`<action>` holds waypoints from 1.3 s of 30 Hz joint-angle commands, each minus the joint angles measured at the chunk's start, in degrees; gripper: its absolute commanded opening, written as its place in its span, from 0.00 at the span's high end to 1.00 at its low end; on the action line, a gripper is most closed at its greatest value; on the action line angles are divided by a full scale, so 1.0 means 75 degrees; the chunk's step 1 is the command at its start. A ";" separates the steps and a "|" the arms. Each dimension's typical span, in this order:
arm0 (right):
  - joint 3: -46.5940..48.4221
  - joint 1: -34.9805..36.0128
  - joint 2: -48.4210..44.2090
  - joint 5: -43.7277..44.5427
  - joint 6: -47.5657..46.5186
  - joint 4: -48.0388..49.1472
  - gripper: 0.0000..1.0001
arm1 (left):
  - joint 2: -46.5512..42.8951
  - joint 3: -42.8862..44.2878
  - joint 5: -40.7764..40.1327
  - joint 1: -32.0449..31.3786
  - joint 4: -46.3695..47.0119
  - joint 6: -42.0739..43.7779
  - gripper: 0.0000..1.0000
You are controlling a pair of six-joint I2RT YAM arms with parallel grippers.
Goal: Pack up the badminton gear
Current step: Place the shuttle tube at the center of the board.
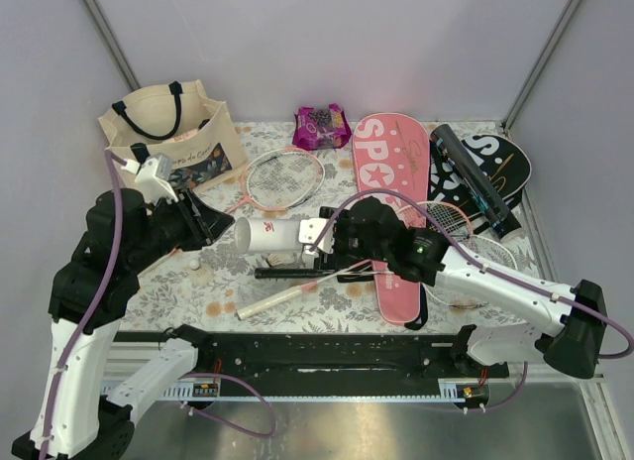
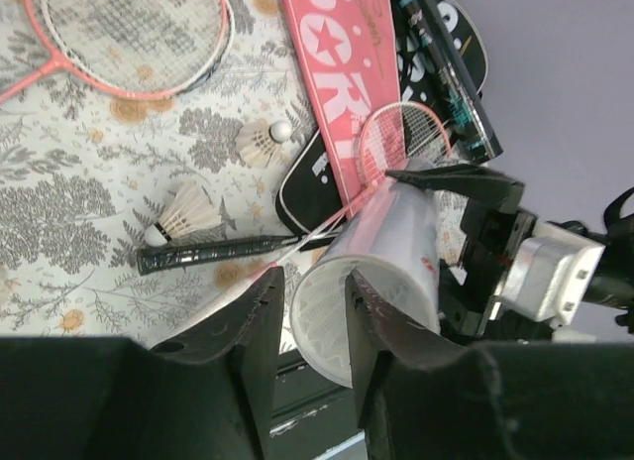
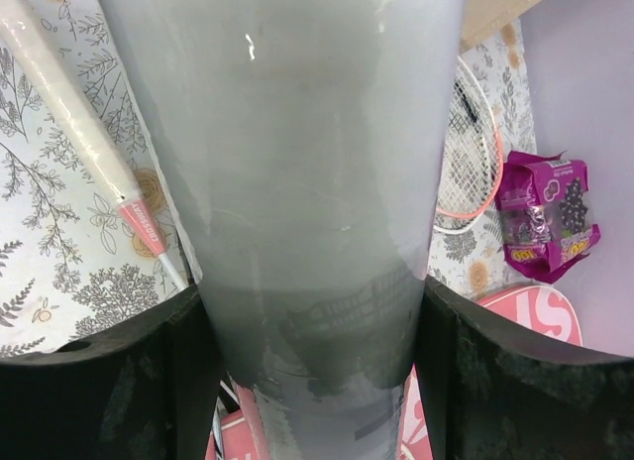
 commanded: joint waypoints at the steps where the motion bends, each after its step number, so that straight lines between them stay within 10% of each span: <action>1: 0.0765 -0.0051 0.0113 0.0016 0.0511 0.0059 0.41 | -0.0031 -0.0575 0.0330 0.0029 0.0603 -0.0065 0.66; 14: 0.1117 -0.0051 0.0440 0.0308 0.0792 -0.0093 0.41 | 0.0028 -0.1129 -0.0111 0.0041 0.1084 0.0156 0.57; 20: 0.1280 -0.0694 0.0722 0.0485 0.1529 -0.0116 0.41 | 0.0028 -0.0354 -0.1730 0.0041 0.1107 0.0707 0.31; 23: 0.1666 -0.1140 0.0967 0.0485 0.2126 -0.0116 0.41 | -0.0241 -0.0762 -0.1860 0.0029 0.1563 0.1187 0.01; 39: 0.6072 -0.3917 0.5091 0.1458 0.7375 -0.0374 0.38 | -0.2479 -0.4500 -0.3700 0.0017 0.2912 0.1752 0.01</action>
